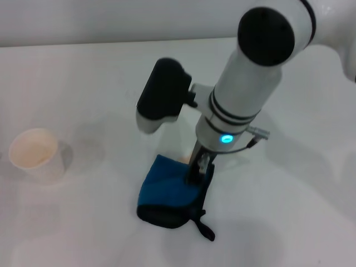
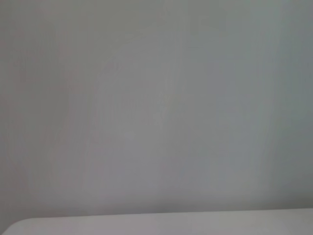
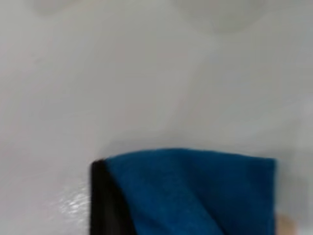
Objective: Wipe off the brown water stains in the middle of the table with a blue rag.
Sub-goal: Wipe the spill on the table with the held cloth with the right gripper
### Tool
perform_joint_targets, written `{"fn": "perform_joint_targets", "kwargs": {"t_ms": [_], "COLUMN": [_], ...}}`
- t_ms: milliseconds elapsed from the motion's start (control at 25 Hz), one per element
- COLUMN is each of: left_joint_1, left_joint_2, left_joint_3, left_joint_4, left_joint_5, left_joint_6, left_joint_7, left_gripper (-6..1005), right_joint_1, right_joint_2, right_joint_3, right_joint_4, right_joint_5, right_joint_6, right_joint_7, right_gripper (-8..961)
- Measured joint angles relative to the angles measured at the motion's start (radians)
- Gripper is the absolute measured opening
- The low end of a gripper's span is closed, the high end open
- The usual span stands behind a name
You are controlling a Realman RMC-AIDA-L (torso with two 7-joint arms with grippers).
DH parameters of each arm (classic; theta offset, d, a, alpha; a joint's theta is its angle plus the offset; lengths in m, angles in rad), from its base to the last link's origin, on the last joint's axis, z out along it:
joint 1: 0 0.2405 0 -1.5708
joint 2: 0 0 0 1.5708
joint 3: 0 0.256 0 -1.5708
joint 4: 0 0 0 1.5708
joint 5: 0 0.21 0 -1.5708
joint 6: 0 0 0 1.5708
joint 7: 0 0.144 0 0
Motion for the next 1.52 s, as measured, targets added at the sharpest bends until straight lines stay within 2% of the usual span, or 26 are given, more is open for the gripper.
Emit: {"fn": "perform_joint_targets", "kwargs": {"t_ms": [320,680,960,1240,1360,1520], "left_joint_1": [-0.002,-0.005,-0.011,-0.015,-0.017,-0.017], "left_joint_2": [0.0,0.002,0.002,0.002,0.002,0.003], "left_joint_3": [0.0,0.0,-0.001,-0.001,0.0,-0.001], "left_joint_4": [0.0,0.0,0.0,0.0,0.0,0.0], "left_joint_5": [-0.005,-0.005,-0.006,-0.004,-0.003,-0.002], "left_joint_6": [0.001,0.002,0.002,0.002,0.004,0.005], "left_joint_7": [0.001,0.002,0.003,0.002,0.003,0.002], "left_gripper": [876,876,876,876,876,877], "right_joint_1": [-0.001,-0.041,-0.062,-0.068,-0.067,-0.071], "right_joint_2": [-0.005,-0.01,-0.01,-0.01,-0.004,-0.001], "right_joint_3": [0.164,0.319,0.373,0.382,0.377,0.359], "right_joint_4": [0.089,0.099,0.114,0.12,0.131,0.121], "right_joint_5": [-0.132,-0.289,-0.378,-0.436,-0.403,-0.261], "right_joint_6": [-0.021,-0.041,-0.077,-0.097,-0.081,-0.019], "right_joint_7": [-0.027,-0.026,0.002,0.037,0.001,-0.088], "right_gripper": [23,23,23,23,23,23]}}
